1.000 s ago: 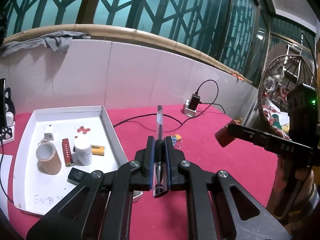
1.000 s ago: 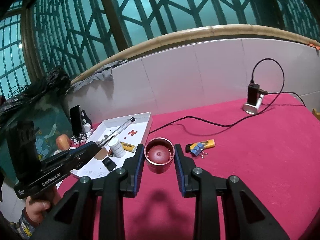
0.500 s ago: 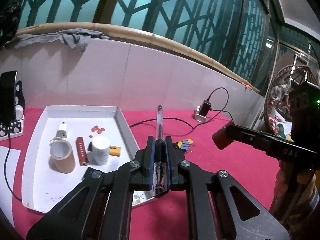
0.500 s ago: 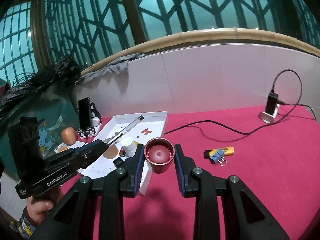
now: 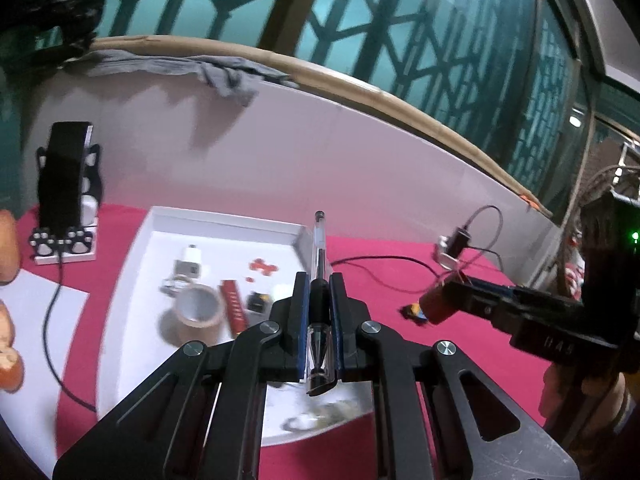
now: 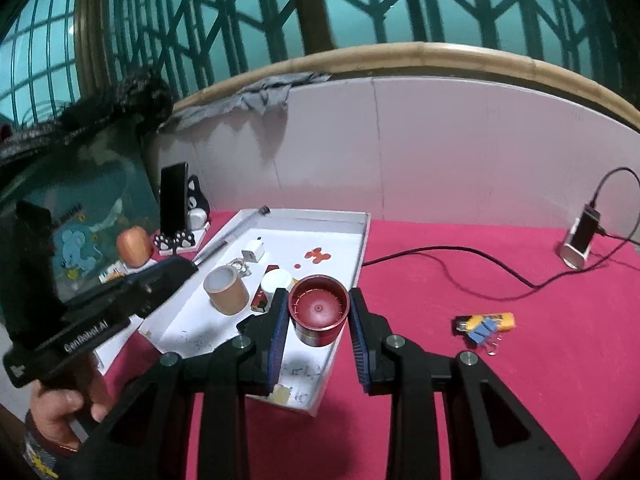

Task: Organize rigid objects
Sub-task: 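Carry the pen and red-capped jar over the tray with both grippers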

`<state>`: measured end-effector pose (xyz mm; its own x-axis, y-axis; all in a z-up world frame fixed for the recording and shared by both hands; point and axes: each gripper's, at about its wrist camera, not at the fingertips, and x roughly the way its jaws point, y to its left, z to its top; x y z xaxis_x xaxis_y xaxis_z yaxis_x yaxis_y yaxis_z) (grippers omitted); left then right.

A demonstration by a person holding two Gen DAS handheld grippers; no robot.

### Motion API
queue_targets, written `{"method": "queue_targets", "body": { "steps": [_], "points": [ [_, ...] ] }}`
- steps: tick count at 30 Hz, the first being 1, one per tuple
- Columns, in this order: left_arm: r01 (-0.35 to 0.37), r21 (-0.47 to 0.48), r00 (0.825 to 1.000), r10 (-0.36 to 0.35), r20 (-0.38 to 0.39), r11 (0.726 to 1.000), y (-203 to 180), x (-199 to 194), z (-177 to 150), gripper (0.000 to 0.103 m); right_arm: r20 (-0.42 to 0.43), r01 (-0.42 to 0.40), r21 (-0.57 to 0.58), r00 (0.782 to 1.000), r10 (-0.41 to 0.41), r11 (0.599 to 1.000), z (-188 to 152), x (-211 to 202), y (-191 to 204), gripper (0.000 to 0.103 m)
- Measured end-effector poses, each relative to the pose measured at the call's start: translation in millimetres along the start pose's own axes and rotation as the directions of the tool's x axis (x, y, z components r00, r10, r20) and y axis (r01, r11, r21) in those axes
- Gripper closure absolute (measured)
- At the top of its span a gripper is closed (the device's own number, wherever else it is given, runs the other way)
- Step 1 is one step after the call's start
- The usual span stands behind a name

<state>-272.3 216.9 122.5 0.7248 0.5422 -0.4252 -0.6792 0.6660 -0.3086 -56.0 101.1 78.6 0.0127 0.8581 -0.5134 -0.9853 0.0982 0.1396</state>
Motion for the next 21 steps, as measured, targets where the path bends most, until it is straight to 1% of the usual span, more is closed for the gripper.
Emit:
{"method": "queue_targets", "body": {
  "steps": [4,9,12,15,19,21],
  "points": [
    [-0.041,-0.022,0.999,0.042,0.006,0.999,19,2,4,0.094,-0.026,0.003,-0.028,1.000,-0.003,1.000,3,19,13,0.075],
    [-0.091,-0.026,0.996,0.091,0.019,0.996,38,5,15,0.094,-0.045,-0.002,-0.048,0.999,-0.001,0.999,5,35,24,0.075],
    [-0.108,-0.032,0.994,0.108,0.018,0.994,50,11,24,0.094,-0.050,0.004,-0.066,0.999,-0.007,0.998,8,44,31,0.075],
    [-0.116,-0.029,0.993,0.116,0.012,0.993,61,21,31,0.094,-0.061,-0.001,-0.059,0.998,-0.003,0.998,12,54,34,0.075],
    [-0.124,-0.057,0.992,0.122,-0.031,0.991,79,46,39,0.094,-0.083,-0.013,-0.040,0.997,0.010,0.999,14,68,35,0.075],
    [-0.138,-0.062,0.989,0.135,-0.052,0.988,84,58,39,0.094,-0.099,-0.013,-0.037,0.995,0.009,0.999,14,78,38,0.075]
  ]
}}
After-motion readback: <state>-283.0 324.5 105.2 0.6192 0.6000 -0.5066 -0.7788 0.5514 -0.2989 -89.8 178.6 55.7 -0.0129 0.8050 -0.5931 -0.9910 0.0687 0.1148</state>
